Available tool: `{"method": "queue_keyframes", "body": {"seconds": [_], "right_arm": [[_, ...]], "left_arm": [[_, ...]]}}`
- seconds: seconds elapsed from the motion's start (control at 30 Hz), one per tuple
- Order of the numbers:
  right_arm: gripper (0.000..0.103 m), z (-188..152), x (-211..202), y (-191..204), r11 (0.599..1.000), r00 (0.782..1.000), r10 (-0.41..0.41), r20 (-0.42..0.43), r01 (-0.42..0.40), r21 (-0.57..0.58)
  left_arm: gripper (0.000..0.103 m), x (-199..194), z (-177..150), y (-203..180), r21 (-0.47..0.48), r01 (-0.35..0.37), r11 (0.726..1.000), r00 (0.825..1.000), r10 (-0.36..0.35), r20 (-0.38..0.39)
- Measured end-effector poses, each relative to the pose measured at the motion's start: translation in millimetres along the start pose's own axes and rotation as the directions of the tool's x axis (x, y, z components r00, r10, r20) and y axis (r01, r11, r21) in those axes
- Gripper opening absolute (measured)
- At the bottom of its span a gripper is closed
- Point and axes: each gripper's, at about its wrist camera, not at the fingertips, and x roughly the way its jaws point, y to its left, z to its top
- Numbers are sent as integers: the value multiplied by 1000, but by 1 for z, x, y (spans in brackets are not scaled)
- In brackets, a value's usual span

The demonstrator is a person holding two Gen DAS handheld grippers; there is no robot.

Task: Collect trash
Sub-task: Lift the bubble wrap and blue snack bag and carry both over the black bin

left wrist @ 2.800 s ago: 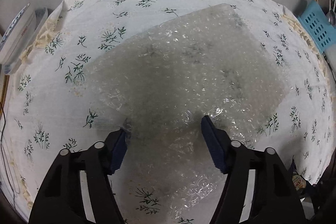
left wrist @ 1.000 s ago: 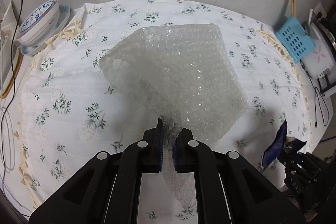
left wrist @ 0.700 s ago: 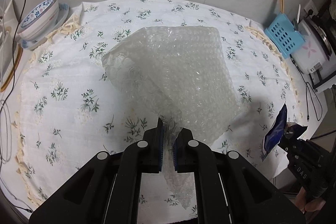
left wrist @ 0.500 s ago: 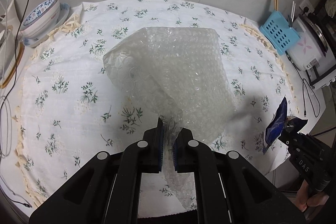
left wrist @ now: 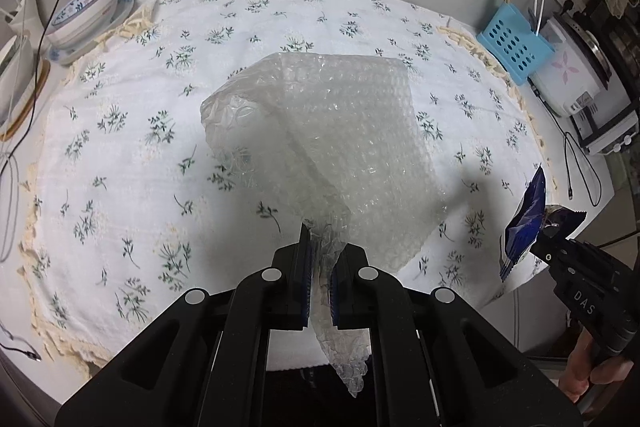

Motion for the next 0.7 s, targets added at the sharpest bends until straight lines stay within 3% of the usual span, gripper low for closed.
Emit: {"method": "queue_keyframes", "body": {"seconds": [0.7], "right_arm": [[18, -75, -36, -2, 997, 999, 40, -8, -40, -64]], "left_arm": [[6, -35, -84, -20, -32, 23, 999, 1000, -22, 8]]}}
